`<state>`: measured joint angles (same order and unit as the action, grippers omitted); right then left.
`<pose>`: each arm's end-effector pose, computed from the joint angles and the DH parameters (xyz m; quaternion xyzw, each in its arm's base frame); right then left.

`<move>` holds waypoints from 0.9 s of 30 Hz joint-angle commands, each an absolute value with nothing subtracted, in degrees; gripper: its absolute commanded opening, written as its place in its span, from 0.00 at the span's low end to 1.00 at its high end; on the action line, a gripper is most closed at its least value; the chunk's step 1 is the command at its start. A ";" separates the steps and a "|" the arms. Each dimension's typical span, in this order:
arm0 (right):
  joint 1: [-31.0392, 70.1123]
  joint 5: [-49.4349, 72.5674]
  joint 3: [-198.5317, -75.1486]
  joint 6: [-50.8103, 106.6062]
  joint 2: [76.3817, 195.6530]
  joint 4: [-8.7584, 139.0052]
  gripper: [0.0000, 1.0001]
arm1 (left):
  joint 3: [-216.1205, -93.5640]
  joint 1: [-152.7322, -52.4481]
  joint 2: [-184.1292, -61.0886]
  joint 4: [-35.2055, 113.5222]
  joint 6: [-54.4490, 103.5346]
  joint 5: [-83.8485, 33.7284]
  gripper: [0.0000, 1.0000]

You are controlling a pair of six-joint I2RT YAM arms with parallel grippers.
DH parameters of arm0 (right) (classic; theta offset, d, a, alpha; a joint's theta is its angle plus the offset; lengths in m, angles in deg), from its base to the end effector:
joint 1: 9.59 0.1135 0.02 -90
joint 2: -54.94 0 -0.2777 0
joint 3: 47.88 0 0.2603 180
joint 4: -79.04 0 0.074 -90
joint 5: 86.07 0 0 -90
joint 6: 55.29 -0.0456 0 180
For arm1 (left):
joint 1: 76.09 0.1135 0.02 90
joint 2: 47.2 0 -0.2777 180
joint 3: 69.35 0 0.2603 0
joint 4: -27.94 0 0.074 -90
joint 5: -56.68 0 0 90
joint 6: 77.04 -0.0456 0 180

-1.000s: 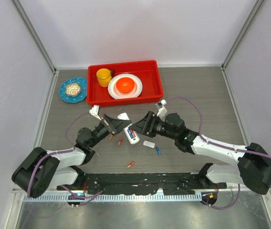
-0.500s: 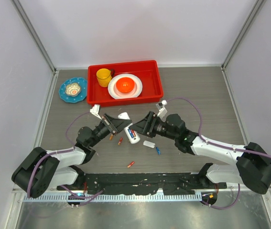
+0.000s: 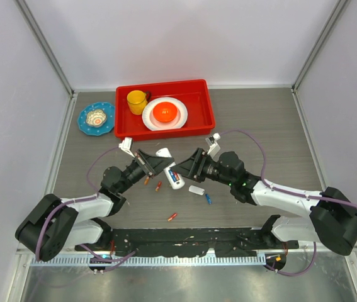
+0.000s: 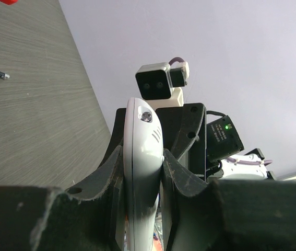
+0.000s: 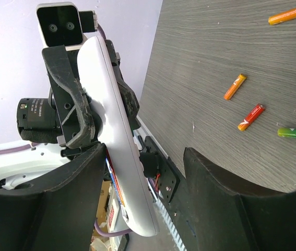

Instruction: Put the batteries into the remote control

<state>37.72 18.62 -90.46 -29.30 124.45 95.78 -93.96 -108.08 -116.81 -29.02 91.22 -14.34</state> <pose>0.1753 0.2071 0.2348 0.0293 0.7647 0.5807 0.2779 0.1803 -0.1301 0.2140 -0.1262 0.6214 -0.6880 0.3530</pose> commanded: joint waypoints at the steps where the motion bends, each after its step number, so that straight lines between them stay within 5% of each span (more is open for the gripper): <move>1: 38.40 19.66 -88.28 -28.31 125.16 93.49 0.65 | -97.88 -107.91 -114.70 -47.24 91.62 -17.15 0.01; 9: 38.48 19.57 -88.10 -28.66 124.64 93.84 0.65 | -98.06 -107.91 -115.49 -47.24 91.71 -16.54 0.00; 19: 38.22 19.39 -94.07 -25.94 120.86 91.55 0.82 | -95.07 -107.91 -118.65 -45.40 90.66 -13.28 0.00; 27: 37.52 27.63 -98.82 -19.52 121.99 87.43 0.81 | -95.42 -107.91 -119.45 -46.10 91.71 -12.58 0.00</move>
<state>37.92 21.29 -94.99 -24.42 121.94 89.01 -94.49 -108.21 -119.63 -31.05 90.94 -13.60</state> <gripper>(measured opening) 0.819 0.290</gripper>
